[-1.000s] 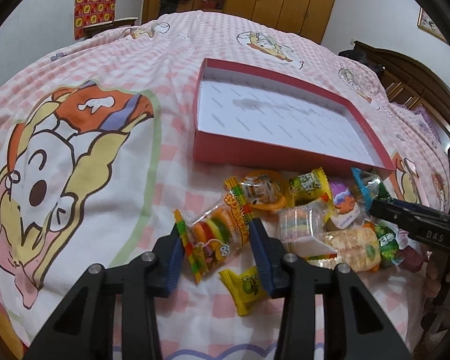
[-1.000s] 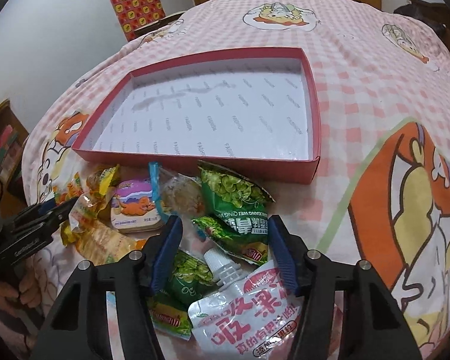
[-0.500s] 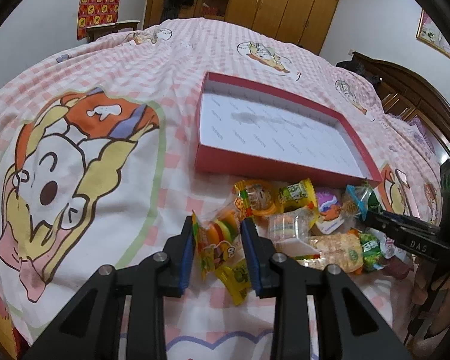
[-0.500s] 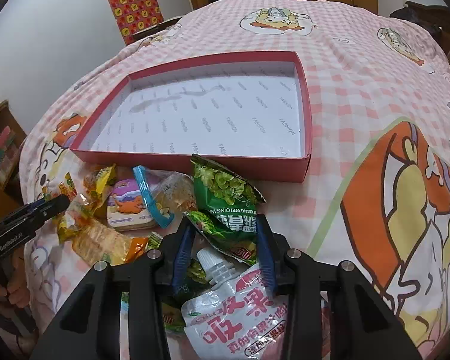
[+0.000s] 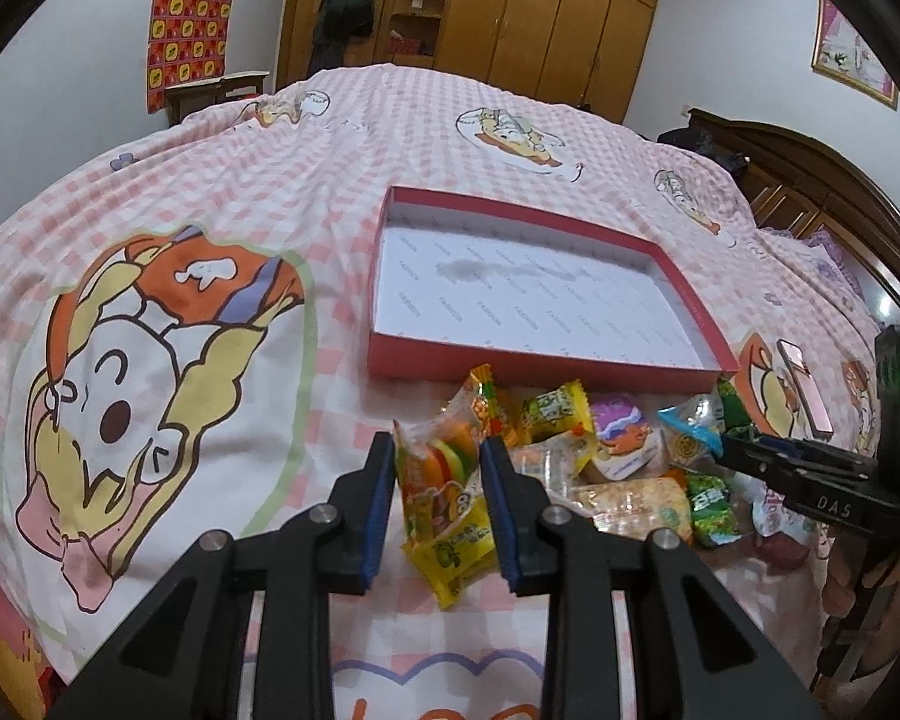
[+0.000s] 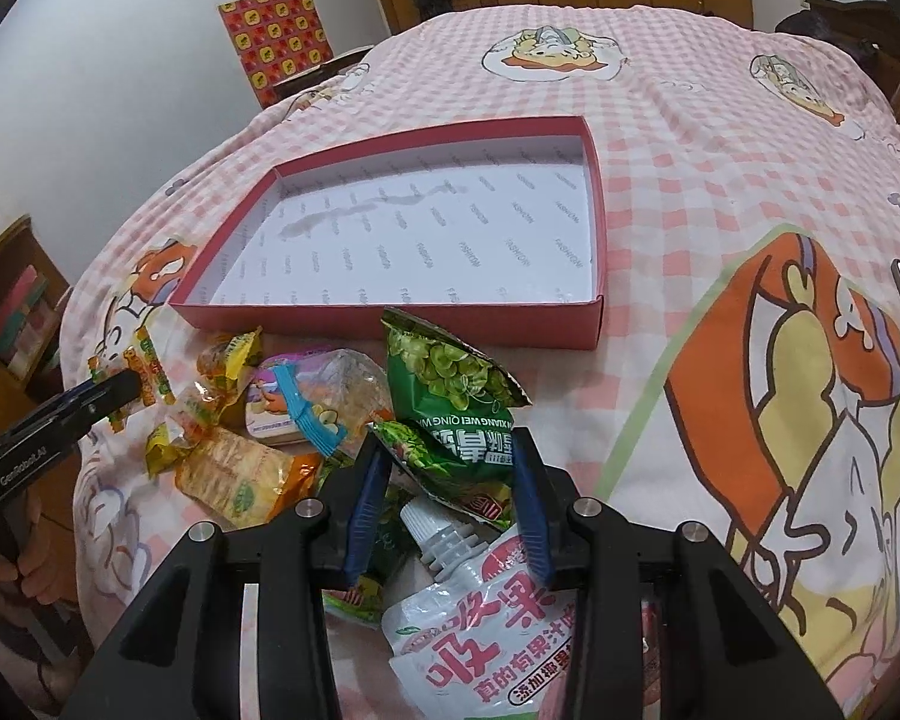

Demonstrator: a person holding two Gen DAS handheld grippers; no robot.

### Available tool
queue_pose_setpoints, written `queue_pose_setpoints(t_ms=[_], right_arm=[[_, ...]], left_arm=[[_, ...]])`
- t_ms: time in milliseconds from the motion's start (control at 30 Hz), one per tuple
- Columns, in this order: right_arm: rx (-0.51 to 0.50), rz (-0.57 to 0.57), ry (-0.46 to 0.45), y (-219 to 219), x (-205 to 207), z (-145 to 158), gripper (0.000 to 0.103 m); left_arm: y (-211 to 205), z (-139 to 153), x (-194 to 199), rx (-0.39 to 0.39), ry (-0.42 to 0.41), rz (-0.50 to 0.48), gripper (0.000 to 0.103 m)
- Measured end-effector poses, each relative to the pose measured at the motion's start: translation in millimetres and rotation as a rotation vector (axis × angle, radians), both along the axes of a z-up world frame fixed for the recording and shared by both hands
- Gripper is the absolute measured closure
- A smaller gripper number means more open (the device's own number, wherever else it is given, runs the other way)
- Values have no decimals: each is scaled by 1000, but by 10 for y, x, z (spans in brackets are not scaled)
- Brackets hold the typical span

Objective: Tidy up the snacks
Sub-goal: 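Lift both held snacks and carry them over the box lid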

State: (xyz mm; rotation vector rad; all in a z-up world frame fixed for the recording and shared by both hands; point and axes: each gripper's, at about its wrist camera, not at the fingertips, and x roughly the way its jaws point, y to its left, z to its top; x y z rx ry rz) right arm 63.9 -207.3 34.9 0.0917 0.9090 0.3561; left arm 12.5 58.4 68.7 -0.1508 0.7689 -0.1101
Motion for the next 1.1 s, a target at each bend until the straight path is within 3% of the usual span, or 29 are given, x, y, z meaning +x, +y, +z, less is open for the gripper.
queue_pose_setpoints(t_ms=[500, 1100], right_arm=[[-1, 50, -71, 110, -188, 265, 62], [-1, 90, -136, 155, -226, 519, 62]], left_arm=[[-46, 203, -86, -4, -45, -23, 73], [-196, 354, 92, 18, -69, -69, 73]])
